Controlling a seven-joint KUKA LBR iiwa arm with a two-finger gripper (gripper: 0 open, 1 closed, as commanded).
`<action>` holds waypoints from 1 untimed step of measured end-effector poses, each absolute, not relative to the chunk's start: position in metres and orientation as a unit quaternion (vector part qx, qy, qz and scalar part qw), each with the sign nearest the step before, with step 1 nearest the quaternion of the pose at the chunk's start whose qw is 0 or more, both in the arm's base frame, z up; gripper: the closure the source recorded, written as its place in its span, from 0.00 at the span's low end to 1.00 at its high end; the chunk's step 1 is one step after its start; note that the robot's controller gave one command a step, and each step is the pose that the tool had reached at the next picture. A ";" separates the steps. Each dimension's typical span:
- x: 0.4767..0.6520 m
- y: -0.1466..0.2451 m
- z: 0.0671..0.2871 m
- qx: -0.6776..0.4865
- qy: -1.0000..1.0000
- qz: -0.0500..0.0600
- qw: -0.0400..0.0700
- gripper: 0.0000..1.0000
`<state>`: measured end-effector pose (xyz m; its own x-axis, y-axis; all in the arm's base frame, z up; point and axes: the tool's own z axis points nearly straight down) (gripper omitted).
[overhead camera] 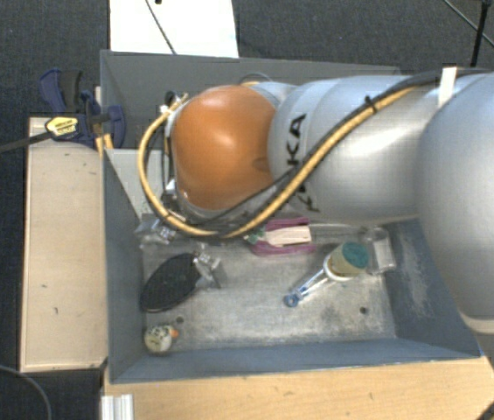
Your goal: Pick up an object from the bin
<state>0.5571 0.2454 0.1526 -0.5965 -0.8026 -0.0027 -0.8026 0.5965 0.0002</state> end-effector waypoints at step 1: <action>0.553 0.232 0.069 -0.693 0.721 0.001 0.000 0.00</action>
Offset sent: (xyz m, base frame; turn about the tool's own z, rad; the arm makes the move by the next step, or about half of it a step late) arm -0.0032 -0.0139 -0.0826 -0.6009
